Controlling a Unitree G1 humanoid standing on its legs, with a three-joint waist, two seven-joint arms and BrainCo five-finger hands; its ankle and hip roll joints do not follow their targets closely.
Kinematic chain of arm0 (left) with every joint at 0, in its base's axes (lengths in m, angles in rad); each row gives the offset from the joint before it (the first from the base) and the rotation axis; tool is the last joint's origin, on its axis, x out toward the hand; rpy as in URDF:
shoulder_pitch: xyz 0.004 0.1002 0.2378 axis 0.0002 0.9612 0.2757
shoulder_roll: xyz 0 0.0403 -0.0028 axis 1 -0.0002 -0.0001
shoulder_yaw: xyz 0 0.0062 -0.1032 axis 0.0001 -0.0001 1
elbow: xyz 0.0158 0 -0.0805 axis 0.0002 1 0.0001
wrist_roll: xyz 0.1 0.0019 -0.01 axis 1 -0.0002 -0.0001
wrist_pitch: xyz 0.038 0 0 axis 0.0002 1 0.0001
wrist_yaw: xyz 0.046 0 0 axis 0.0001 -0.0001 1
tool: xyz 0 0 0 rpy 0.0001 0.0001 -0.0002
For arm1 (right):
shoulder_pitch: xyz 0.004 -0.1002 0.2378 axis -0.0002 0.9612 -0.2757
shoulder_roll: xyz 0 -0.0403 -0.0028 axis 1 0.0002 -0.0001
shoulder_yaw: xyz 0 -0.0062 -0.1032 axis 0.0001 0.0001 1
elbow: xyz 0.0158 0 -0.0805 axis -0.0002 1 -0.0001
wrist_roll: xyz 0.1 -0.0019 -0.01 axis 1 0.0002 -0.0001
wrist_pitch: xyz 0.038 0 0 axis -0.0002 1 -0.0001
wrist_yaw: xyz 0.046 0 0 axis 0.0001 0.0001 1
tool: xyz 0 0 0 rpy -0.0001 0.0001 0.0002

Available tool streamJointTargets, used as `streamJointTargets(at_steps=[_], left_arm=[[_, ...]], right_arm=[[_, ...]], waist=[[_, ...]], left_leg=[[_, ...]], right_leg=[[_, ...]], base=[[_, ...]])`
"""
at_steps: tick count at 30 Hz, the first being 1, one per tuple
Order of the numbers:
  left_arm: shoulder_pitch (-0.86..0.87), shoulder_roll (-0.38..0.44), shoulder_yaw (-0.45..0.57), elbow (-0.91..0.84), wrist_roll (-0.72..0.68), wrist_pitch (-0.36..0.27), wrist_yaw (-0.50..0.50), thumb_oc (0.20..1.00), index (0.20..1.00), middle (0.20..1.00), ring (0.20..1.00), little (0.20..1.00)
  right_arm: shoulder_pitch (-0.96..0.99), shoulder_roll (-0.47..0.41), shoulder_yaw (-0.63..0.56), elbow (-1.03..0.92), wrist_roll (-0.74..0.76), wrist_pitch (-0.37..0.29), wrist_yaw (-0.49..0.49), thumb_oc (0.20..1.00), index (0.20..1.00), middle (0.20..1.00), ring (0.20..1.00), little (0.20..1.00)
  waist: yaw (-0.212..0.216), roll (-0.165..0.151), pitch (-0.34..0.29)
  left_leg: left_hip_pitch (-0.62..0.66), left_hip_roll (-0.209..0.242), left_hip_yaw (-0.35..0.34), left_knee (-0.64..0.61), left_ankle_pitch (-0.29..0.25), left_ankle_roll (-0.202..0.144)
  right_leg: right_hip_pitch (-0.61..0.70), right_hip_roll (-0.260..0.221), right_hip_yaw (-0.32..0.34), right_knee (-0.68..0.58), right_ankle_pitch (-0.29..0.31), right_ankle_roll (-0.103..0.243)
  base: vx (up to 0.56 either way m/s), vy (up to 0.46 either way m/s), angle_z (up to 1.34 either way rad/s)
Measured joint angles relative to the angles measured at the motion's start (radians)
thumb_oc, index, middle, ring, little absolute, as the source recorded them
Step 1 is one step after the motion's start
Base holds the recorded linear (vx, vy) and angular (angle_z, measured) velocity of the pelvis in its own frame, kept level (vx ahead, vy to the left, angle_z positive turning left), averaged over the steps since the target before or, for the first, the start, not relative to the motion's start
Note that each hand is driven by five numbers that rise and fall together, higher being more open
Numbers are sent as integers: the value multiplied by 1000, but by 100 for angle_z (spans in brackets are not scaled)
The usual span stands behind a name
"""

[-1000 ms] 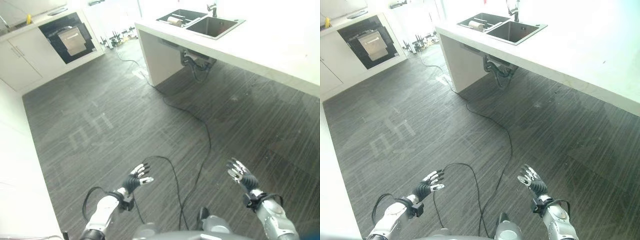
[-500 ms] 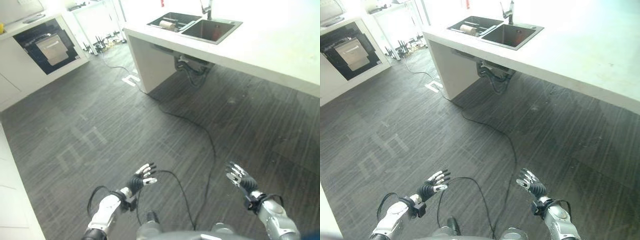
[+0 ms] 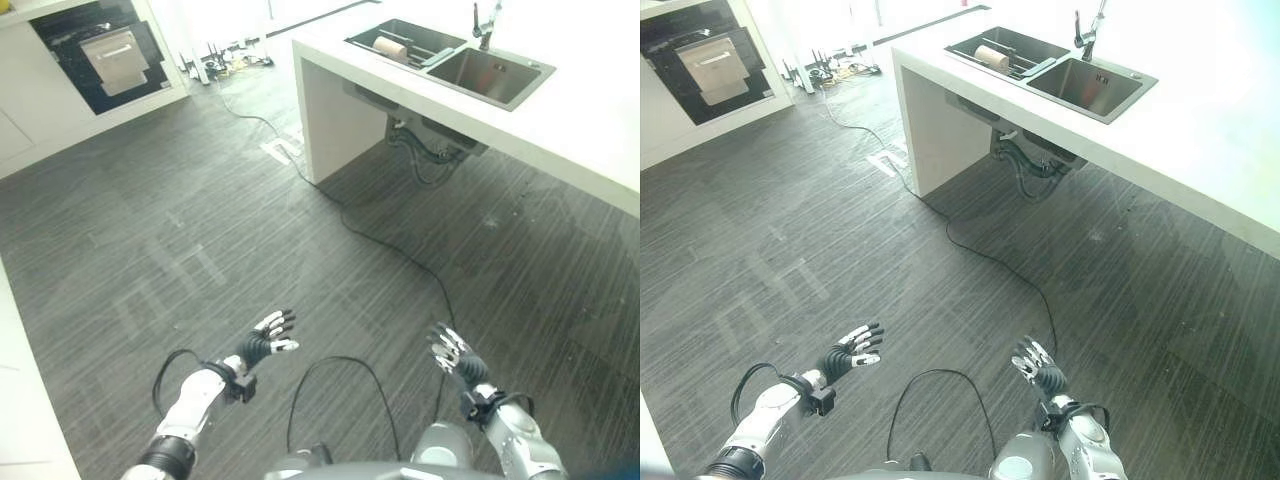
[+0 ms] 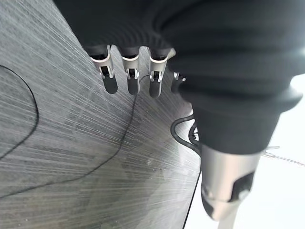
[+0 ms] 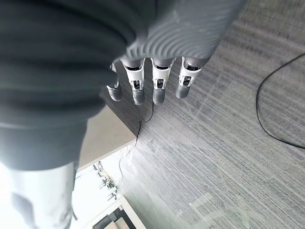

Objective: Place the dishes in the dishwasher.

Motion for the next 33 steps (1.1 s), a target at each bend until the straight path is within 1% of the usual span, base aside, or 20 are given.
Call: streamJointTargets(at_steps=[1,2,4,6,7,8,10,13,14,18,19,20,21,22,25,27,28,31,32,33], left_arm=[[0,-7,0,-12,0,16,5,1000,1000,1000,1000,1000],[-5,-23,0,-14,1,21,12,1000,1000,1000,1000,1000],[10,-56,-6,-12,3,25,14,1000,1000,1000,1000,1000],[89,-57,-13,-16,4,18,11,1000,1000,1000,1000,1000],[95,-56,-13,-14,4,18,12,1000,1000,1000,1000,1000],[93,-69,-14,-10,4,18,16,1000,1000,1000,1000,1000],[74,-86,-20,-2,3,7,16,1000,1000,1000,1000,1000],[76,-92,-18,-1,3,-16,13,1000,1000,1000,1000,1000],[69,-92,-18,-1,3,-23,13,1000,1000,1000,1000,1000],[42,-91,-12,9,2,-39,16,1000,1000,1000,1000,1000],[42,-87,-6,14,1,-40,16,1000,1000,1000,1000,1000],[37,-94,-5,18,1,-38,17,1000,1000,1000,1000,1000],[39,-97,-6,16,1,-39,15,1000,1000,1000,1000,1000],[51,-97,-12,12,1,-39,14,1000,1000,1000,1000,1000],[45,-96,-15,-5,0,-39,23,1000,1000,1000,1000,1000],[40,-94,-15,-24,0,-40,30,1000,1000,1000,1000,1000],[40,-93,-12,-27,0,-43,33,1000,1000,1000,1000,1000],[68,-95,-11,-19,0,-43,36,1000,1000,1000,1000,1000],[74,-104,-11,-19,0,-43,32,1000,1000,1000,1000,1000],[83,-120,-11,-23,0,-44,31,1000,1000,1000,1000,1000]], right_arm=[[7,-11,-4,-15,0,0,1,1000,1000,1000,1000,1000],[6,-23,-4,-14,0,-1,6,1000,1000,1000,1000,1000],[35,-21,-35,-3,0,-1,13,1000,1000,1000,1000,1000],[41,-25,-37,2,0,-4,17,1000,1000,1000,1000,1000],[44,-27,-37,2,1,-7,20,1000,1000,1000,1000,1000],[22,-42,-37,27,1,-9,18,1000,1000,1000,1000,1000],[10,-58,-32,35,1,-8,14,1000,1000,1000,1000,1000],[-18,-72,-35,2,1,-11,8,1000,1000,1000,1000,1000],[-18,-78,-35,-15,1,-11,8,1000,1000,1000,1000,1000],[-23,-84,-24,-14,-2,-9,22,1000,1000,1000,1000,1000],[-21,-78,-22,-12,-11,-9,30,1000,1000,1000,1000,1000],[-20,-78,-24,-4,-21,-7,30,1000,1000,1000,1000,1000],[-20,-80,-24,0,-22,-5,30,1000,1000,1000,1000,1000],[-31,-76,-22,17,-22,-5,30,1000,1000,1000,1000,1000],[-31,-94,8,22,-31,-2,32,1000,1000,1000,1000,1000],[-20,-93,16,22,-38,4,32,1000,1000,1000,1000,1000],[-20,-93,20,23,-38,17,32,1000,1000,1000,1000,1000],[-21,-94,37,27,-40,23,36,1000,1000,1000,1000,1000],[14,-111,39,26,-40,22,44,1000,1000,1000,1000,1000],[25,-141,41,29,-40,21,47,1000,1000,1000,1000,1000]], waist=[[-17,-5,1],[-22,-31,10],[-37,-61,26],[-33,-43,14],[-31,-53,7],[-27,-12,18],[-28,15,17],[-26,39,8],[-26,40,5],[-35,15,-16],[-29,0,-28],[-28,-6,-29],[-16,-11,-28],[9,-30,-27],[-1,-20,-28],[0,-21,-28],[9,-18,-28],[38,-18,-30],[23,-21,-27],[14,22,-33]], left_leg=[[11,-3,-2,0,-25,0],[37,-32,-1,-1,-57,1],[75,-45,-43,26,-119,-30],[151,2,-55,36,-171,-96],[165,8,-68,39,-182,-112],[161,53,-92,90,-205,-139],[128,79,-146,186,-228,-128],[121,75,-114,241,-223,-120],[120,82,-120,246,-203,-133],[56,108,-221,433,-75,-320],[-36,114,-233,623,-14,-322],[-144,127,-255,805,115,-325],[-195,128,-250,881,88,-326],[-247,87,-210,773,-44,-240],[-288,75,-100,376,-31,-147],[-309,88,-101,242,27,-153],[-305,113,-146,151,72,-166],[-305,233,-180,49,137,-195],[-251,259,-59,60,143,-165],[-201,250,-61,54,206,-134]], right_leg=[[-12,51,-62,-194,-11,-11],[-61,53,-75,-403,53,-2],[-127,11,-78,-581,104,34],[-105,25,-97,-412,79,15],[-78,32,-106,-418,85,-15],[-78,60,-101,-359,100,-47],[-76,99,-57,-275,37,-160],[-48,144,-59,-252,11,-231],[-44,152,-66,-248,9,-234],[4,154,-133,-224,-46,-242],[32,158,-133,-260,-100,-292],[65,170,-129,-311,-98,-294],[91,176,-117,-348,-76,-304],[157,183,-83,-438,-24,-288],[264,219,-76,-530,-21,-277],[319,234,-63,-578,-34,-258],[335,250,-50,-603,-30,-254],[355,252,9,-607,-33,-239],[418,194,-3,-601,-66,-150],[438,189,-2,-578,-97,-98]], base=[[292,-161,-2],[615,-334,3],[707,-356,36],[418,-237,38],[409,-262,41],[409,-262,56],[375,-273,42],[230,-191,-12],[233,-201,-8],[241,-218,-8],[186,-126,-23],[142,-18,-29],[167,38,-71],[190,93,-85],[235,98,-60],[275,131,-31],[254,168,-29],[359,261,-48],[388,358,-10],[417,436,16]])
